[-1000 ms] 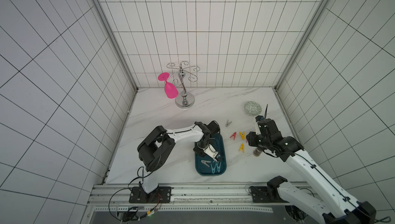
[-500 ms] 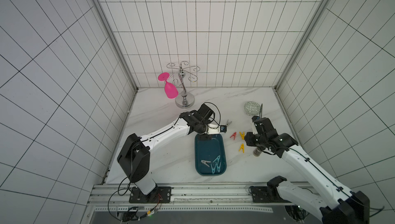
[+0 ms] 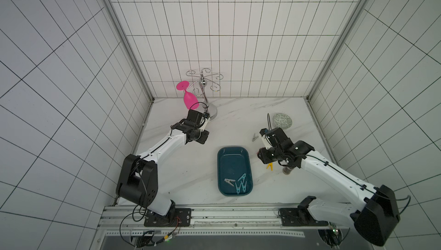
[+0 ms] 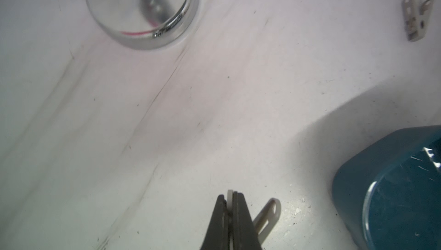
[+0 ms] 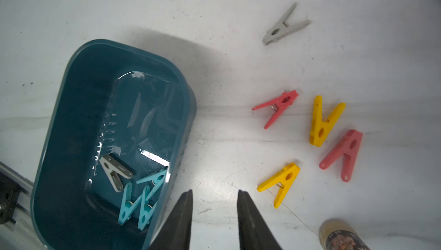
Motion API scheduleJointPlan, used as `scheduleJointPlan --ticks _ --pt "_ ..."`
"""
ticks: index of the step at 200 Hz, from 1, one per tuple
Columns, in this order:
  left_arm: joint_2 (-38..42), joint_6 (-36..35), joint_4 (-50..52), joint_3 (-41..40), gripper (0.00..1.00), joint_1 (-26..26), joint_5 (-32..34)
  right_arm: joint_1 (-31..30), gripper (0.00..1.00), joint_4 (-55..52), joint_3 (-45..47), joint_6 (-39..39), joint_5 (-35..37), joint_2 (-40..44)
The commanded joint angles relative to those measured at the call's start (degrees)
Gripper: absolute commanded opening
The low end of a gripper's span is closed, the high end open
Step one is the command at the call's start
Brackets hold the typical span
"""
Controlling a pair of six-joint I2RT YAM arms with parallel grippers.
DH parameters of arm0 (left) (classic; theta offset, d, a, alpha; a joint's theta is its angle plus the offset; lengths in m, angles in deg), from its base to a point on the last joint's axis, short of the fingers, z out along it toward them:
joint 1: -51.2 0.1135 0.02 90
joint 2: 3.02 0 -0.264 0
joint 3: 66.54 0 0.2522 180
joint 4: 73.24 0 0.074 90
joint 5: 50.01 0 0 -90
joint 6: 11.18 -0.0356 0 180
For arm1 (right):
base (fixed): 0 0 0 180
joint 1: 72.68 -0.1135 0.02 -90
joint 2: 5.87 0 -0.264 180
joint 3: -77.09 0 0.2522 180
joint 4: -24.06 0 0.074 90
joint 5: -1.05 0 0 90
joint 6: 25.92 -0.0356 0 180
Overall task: Take the clothespins out of the storage box
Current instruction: Place the clothespin at the center of the board, then pick up the clothespin from the storage box.
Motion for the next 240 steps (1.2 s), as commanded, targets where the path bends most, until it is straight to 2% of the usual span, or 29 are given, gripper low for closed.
scheduleJointPlan --ticks 1,48,62,93,116,150,196,240 --pt "-0.5 8.3 -1.8 -2.6 0.04 1.0 0.1 -3.5 0.37 0.7 -4.1 7.5 -4.8 -2.5" --pt "-3.0 11.7 -3.5 -5.5 0.09 1.4 0.2 -8.5 0.42 -2.9 -8.7 21.5 -11.1 -10.2" --pt "-3.5 12.2 -3.7 -5.8 0.12 1.5 0.3 -9.4 0.42 -4.2 -9.3 27.9 -14.6 -12.4" --pt "-2.9 12.8 -4.4 -6.6 0.19 1.6 0.6 -10.8 0.41 -8.5 -11.8 36.7 -14.5 -16.1" --pt "-2.0 12.8 -4.5 -6.6 0.29 1.6 0.5 -11.3 0.4 -11.2 -14.1 43.2 -16.1 -18.5" --pt "-0.3 11.5 -3.8 -6.0 0.36 1.7 0.7 -13.4 0.4 -17.5 -18.2 50.3 -11.7 -25.2" --pt "1.5 11.9 -3.0 -4.5 0.37 3.1 0.7 -16.4 0.39 -15.6 -17.8 53.8 -6.2 -29.8" --pt "1.8 13.4 -2.4 -3.8 0.37 4.9 0.1 -18.4 0.38 -12.5 -17.2 52.7 -3.7 -33.8"
